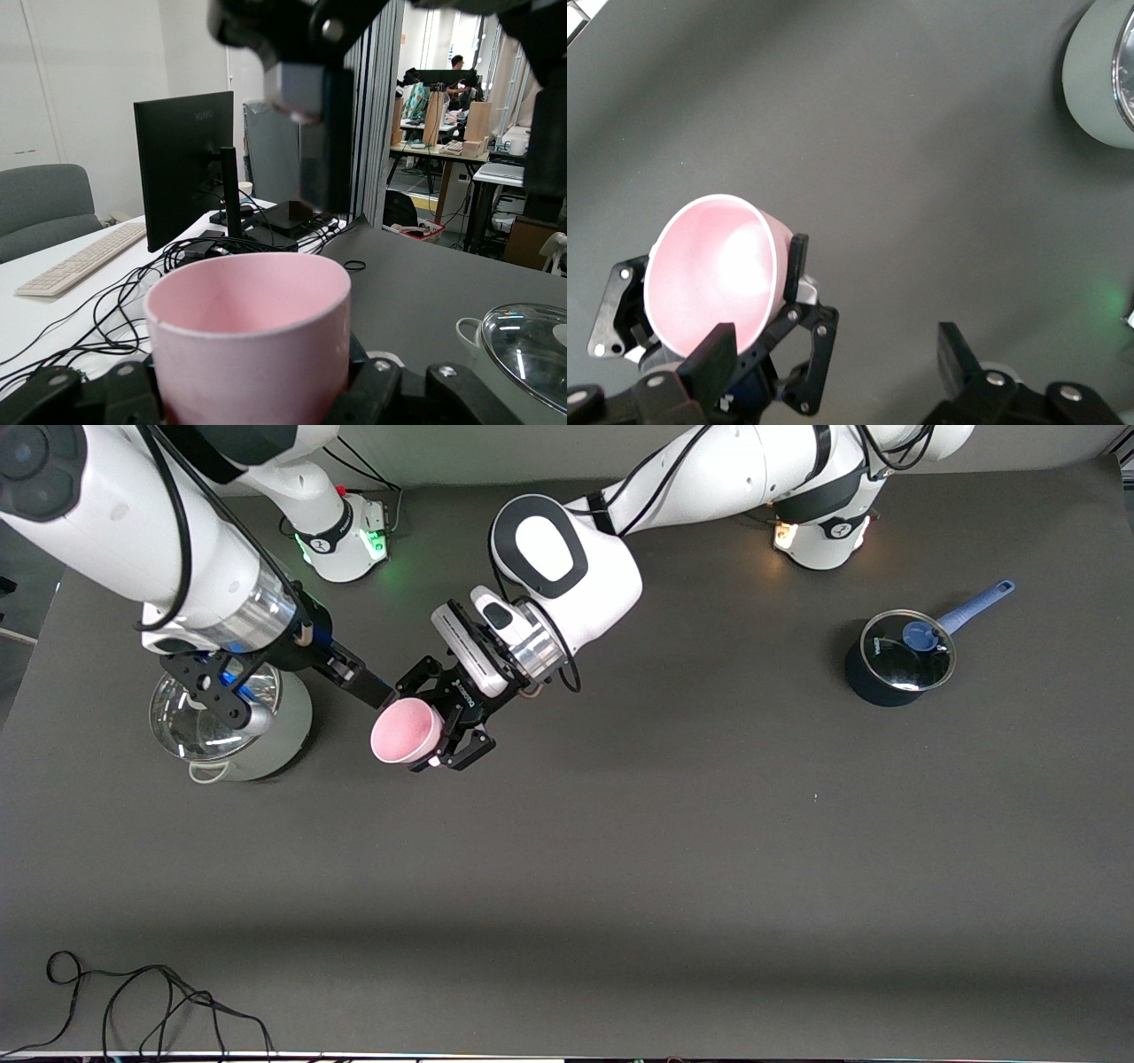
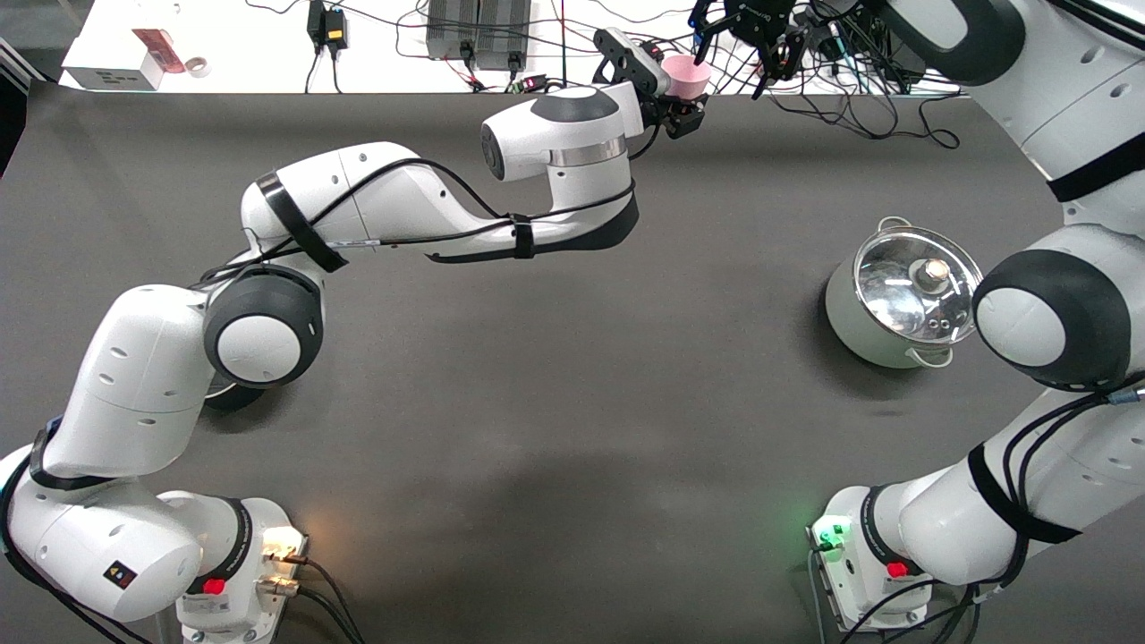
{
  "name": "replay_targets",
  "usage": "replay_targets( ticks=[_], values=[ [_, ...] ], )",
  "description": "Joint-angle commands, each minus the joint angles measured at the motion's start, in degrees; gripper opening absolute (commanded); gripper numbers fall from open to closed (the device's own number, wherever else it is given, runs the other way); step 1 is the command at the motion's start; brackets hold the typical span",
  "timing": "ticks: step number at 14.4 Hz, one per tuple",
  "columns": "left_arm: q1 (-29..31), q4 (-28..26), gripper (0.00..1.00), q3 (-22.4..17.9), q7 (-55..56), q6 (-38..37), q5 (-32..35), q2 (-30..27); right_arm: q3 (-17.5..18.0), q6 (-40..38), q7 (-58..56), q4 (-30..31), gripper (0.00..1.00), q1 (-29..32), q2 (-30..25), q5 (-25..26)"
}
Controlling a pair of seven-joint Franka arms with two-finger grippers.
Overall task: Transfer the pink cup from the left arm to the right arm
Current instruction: 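Grasp the pink cup with the right gripper beside the left gripper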
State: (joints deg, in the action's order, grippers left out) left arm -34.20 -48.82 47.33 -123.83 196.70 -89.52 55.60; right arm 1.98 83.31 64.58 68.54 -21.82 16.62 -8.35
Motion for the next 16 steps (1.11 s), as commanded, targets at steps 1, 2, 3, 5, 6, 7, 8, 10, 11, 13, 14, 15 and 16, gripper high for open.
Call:
replay_targets(
  ticks=[1, 2, 3, 5, 6, 7, 8, 10, 11, 13, 14, 15, 16],
  values=[
    [-1.22, 0.83, 0.00, -1.28, 1.31, 0.97, -0.04, -0.84, -0.13, 2.81, 0.54, 2.38, 1.00, 0.02, -0.10, -0.71],
    [-1.22, 0.83, 0.00, -1.28, 1.31, 0.88, -0.04, -0.84, -0.13, 3.69, 0.54, 3.34, 1.00, 0.02, 0.07, -0.71],
    [-1.22, 0.83, 0.00, -1.28, 1.31, 0.88, -0.04, -0.84, -0.13, 4.66, 0.54, 3.70, 1.00, -0.06, 0.42, -0.71],
    [-1.22, 0.83, 0.00, -1.28, 1.31, 0.97, -0.04, -0.84, -0.13, 5.37, 0.54, 3.44, 1.00, -0.07, 0.69, -0.71],
    [-1.22, 0.83, 0.00, -1.28, 1.66, 0.88, 0.05, -0.93, -0.13, 5.46, 0.63, 3.44, 0.99, -0.15, 0.69, -0.79],
    [-1.22, 0.83, 0.00, -1.28, 2.62, 0.88, 0.05, -0.93, -0.13, 5.46, 0.63, 3.44, 0.98, -0.15, 0.78, -0.79],
    [-1.22, 0.83, 0.00, -1.36, 3.15, 0.97, 0.05, -1.02, -0.13, 5.46, 0.72, 3.44, 0.92, -0.15, 0.78, -0.79],
    [-1.22, 0.83, 0.00, -1.36, 3.16, 0.88, 0.05, -0.93, -0.13, 5.28, 0.81, 3.52, 0.61, -0.15, 0.69, -0.71],
    [-1.22, 0.83, 0.00, -1.37, 3.16, 0.88, 0.05, -0.93, -0.13, 5.28, 0.98, 3.44, 0.44, -0.15, 0.69, -0.71],
    [-1.22, 0.83, 0.00, -1.37, 3.16, 0.88, 0.05, -0.93, -0.04, 5.28, 1.33, 3.18, 0.18, -0.24, 0.69, -0.62],
    [-1.22, 0.83, 0.00, -1.37, 3.16, 0.88, 0.05, -0.93, -0.04, 5.20, 1.25, 3.09, 0.04, -0.24, 0.69, -0.62],
    [-1.22, 0.83, 0.00, -1.37, 3.16, 0.88, 0.05, -0.93, -0.04, 5.20, 1.16, 3.09, 0.00, -0.24, 0.69, -0.62],
    [-1.22, 0.83, 0.00, -1.37, 3.16, 0.88, 0.05, -1.02, -0.04, 5.20, 1.07, 2.91, 0.00, -0.24, 0.69, -0.62]
  ],
)
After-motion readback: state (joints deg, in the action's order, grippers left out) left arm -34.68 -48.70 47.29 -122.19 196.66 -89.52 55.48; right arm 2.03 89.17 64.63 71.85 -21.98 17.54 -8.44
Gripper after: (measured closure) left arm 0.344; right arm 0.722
